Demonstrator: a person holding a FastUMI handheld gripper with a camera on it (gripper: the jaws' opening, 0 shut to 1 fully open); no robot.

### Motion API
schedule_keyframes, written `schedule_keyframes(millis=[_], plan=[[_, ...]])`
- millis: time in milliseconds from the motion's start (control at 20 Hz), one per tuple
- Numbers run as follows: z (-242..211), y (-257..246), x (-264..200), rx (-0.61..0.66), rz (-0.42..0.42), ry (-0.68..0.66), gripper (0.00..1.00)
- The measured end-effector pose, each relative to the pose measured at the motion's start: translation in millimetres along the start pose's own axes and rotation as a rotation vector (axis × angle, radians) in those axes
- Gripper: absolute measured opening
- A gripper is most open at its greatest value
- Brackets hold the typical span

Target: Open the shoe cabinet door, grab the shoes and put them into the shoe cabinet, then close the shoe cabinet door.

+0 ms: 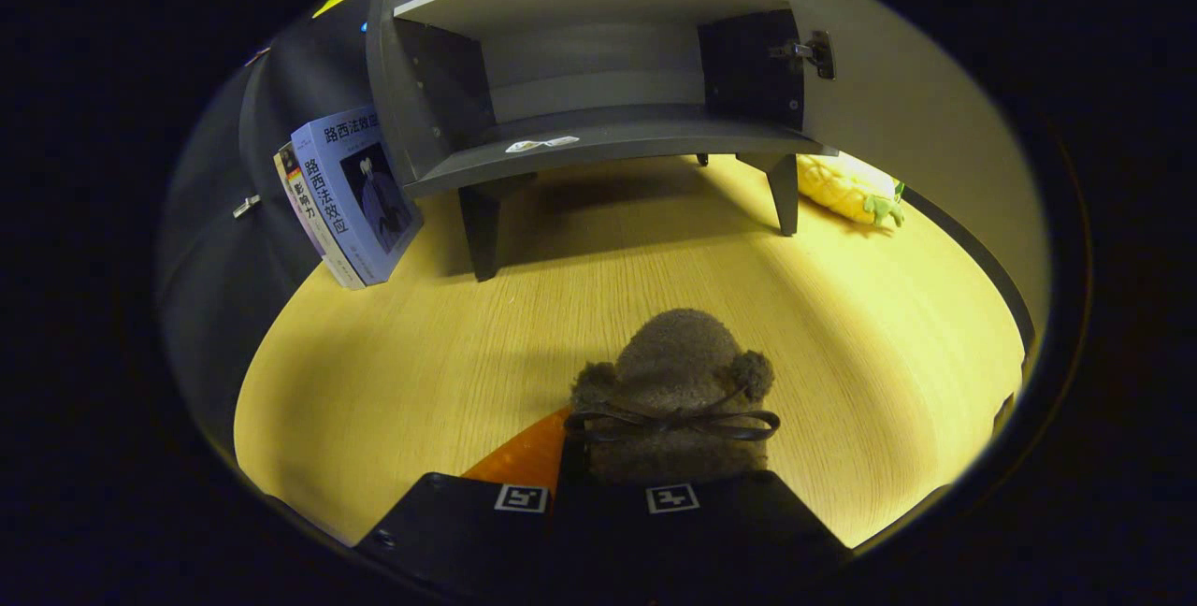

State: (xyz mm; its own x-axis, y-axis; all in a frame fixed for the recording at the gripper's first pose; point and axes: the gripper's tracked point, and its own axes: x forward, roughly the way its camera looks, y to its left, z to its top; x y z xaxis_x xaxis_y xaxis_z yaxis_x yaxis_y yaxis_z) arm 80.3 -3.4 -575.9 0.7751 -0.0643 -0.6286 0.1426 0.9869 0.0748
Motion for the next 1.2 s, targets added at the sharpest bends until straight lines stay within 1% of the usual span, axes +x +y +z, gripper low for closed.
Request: schedule_keyframes(millis=[300,600,650,700,750,950,1050,1100,1200], plan=[[0.7,-2.9,2.7,-0.038,-0.017,-0.037,0.24],[-1.3,-4.2,4.3,-0.037,-0.007,-0.022,0.24],[-10.1,-6.0,14.2,-0.043,-0.010,-0.014,0.24],[-0.7,-5.0,-16.5,-0.034,-0.011,-0.032,0.24],[-0.8,-5.5,5.2,-0.023,0.000,-0.026,0.05],[-1.3,-5.3,2.5,-0.034,0.020,-0.014,0.05],[0.8,-5.8,-2.6,-0.021,0.034,0.016,0.05],[6.1,-5.7,-9.1,-0.016,0.040,0.028,0.05],[33.0,0.6,-26.8,-0.038,0.067,0.002,0.05]])
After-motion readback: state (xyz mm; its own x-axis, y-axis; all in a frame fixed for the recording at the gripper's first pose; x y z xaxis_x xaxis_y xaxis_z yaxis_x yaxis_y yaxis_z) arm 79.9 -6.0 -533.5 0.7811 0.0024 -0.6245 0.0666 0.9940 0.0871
